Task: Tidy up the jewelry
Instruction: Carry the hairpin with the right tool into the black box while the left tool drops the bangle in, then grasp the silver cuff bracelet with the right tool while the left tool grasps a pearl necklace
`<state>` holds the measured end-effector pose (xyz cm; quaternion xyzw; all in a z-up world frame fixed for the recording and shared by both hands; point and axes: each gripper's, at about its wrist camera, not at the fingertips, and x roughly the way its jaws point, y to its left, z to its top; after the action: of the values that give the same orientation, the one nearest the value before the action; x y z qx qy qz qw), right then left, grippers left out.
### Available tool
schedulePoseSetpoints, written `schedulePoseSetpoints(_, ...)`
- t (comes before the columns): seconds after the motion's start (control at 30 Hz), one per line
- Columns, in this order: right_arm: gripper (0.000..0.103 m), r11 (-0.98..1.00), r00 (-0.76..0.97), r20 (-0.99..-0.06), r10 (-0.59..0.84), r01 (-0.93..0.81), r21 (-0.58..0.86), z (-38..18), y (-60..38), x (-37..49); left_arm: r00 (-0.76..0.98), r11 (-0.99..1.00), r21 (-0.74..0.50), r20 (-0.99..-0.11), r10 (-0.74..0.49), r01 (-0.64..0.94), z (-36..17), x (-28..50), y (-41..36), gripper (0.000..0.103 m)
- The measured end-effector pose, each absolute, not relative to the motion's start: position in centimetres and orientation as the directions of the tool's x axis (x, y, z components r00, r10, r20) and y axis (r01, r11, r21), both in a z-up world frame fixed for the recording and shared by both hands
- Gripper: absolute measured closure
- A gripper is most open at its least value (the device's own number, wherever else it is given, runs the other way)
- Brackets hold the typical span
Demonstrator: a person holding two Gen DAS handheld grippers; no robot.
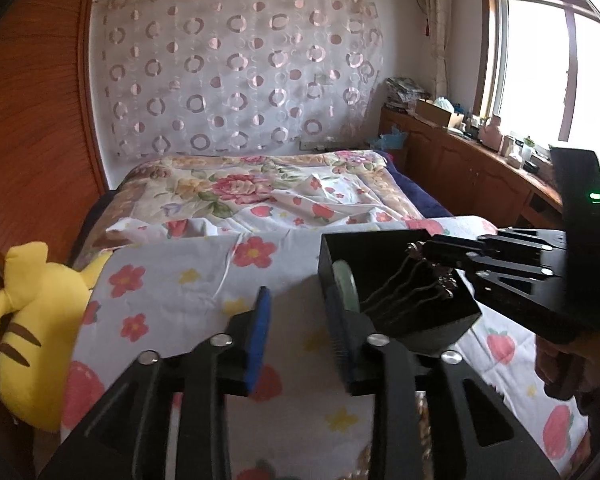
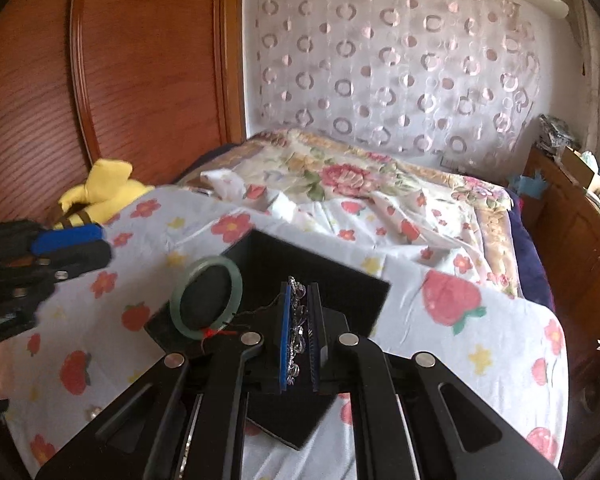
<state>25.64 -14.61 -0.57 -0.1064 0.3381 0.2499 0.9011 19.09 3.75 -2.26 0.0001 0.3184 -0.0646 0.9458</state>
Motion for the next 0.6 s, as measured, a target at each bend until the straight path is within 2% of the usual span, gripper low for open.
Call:
schedulePoseSetpoints(0.03,0.093,0.851,0.640,-0.671,0.374,-0.525,-0.025,-1.1,-14.3,25.8,0.790,0.992,-0.042,-0.601,-0.122,0.121,-2.4,18.7,4.0,0.065)
schedulePoseSetpoints(0.1,0.093,0.851,0.641,-0.672,0.370,-0.524,-0.031,-1.4,-14.0,25.7,0.793,0.992,-0.045,-0.597,-0.124,0.121,-2.8,17.9,4.2,0.047)
schedulePoseSetpoints(0.13,0.093,0.852,0.641,-0.675,0.365,-0.523,-0.035,-1.7,-13.9,25.8,0.795,0.992,-0.046,-0.594,-0.125,0.121,-3.0,17.4,4.3,0.043)
schedulePoseSetpoints(0.2,0.093,0.852,0.636,-0.686,0.353,-0.521,-0.045,-2.3,-13.8,25.9,0.801,0.993,-0.044,-0.586,-0.118,0.114,-3.4,16.6,4.5,0.025)
schedulePoseSetpoints(0.3,0.092,0.855,0.642,-0.701,0.311,-0.511,-0.087,-3.1,-13.4,26.4,0.813,0.992,-0.046,-0.569,-0.126,0.121,-3.8,15.5,4.4,0.021)
schedulePoseSetpoints(0.37,0.087,0.857,0.642,-0.701,0.312,-0.509,-0.085,-3.2,-13.6,26.5,0.820,0.991,-0.046,-0.559,-0.127,0.122,-4.0,14.8,4.3,0.012)
schedulePoseSetpoints(0.43,0.053,0.860,0.660,-0.681,0.319,-0.503,-0.085,-3.0,-14.1,26.0,0.823,0.990,-0.049,-0.551,-0.139,0.134,-4.1,14.0,4.1,0.011)
schedulePoseSetpoints(0.47,0.049,0.860,0.674,-0.662,0.327,-0.502,-0.086,-2.8,-14.6,25.6,0.821,0.989,-0.049,-0.552,-0.144,0.141,-4.2,13.7,4.0,0.011)
schedulePoseSetpoints(0.6,0.049,0.852,0.665,-0.641,0.383,-0.523,-0.034,-2.1,-16.8,23.5,0.812,0.987,-0.058,-0.563,-0.156,0.150,-4.6,12.1,3.9,0.010)
